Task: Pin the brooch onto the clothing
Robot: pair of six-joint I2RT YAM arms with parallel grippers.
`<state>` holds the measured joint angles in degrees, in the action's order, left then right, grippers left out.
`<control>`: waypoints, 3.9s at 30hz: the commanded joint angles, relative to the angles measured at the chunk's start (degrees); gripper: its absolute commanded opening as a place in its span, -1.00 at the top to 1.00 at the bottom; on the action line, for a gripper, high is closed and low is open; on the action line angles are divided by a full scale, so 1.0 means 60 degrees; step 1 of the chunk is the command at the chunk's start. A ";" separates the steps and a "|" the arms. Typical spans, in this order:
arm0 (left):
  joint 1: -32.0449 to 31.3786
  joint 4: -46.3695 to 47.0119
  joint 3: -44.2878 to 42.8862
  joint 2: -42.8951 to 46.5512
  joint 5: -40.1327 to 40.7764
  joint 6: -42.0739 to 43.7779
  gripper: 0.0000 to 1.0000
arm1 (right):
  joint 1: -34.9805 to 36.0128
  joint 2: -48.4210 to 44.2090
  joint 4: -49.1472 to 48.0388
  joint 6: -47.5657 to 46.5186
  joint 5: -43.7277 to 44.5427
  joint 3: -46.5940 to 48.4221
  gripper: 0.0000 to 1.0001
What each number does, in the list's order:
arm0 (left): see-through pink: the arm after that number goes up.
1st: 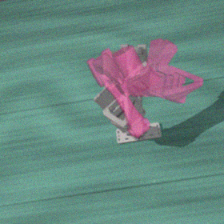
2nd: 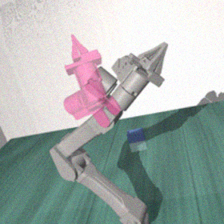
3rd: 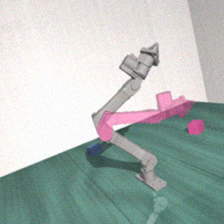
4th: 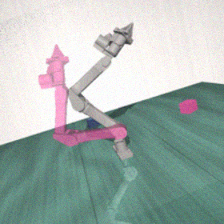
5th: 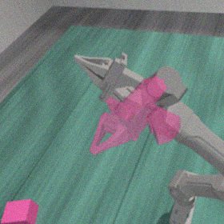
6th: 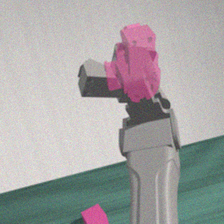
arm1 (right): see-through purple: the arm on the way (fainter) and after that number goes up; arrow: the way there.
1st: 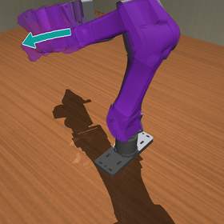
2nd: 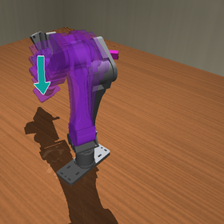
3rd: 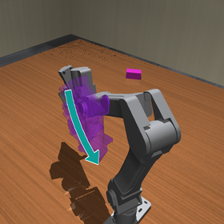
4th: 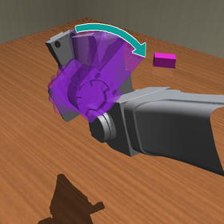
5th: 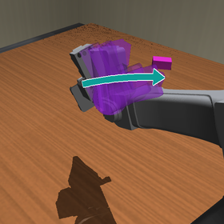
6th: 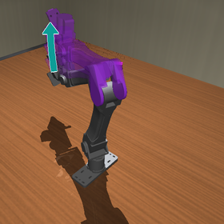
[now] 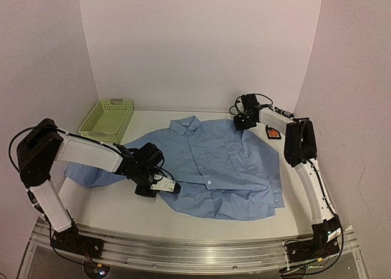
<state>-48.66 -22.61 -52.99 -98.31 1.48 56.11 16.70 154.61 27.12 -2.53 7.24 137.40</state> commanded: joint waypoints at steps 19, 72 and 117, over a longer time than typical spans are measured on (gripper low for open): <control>-0.0377 -0.3426 0.1650 0.1929 -0.1654 -0.3017 0.99 | -0.0470 -0.0378 -0.1811 0.1058 -0.0629 -0.0758 0.92; 0.3672 -0.0859 -0.6673 -0.4927 0.0397 -0.3394 0.09 | -0.1768 -1.1379 0.0297 0.7105 -0.0035 -1.6402 1.00; 0.0434 -0.1355 0.0573 0.1094 -0.2128 -0.2845 -0.05 | 0.4811 -1.1124 0.0115 0.8955 -0.1124 -1.5789 1.00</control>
<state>-42.26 -35.08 -51.86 -91.37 -10.24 42.34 45.56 89.12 35.69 45.51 4.17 49.24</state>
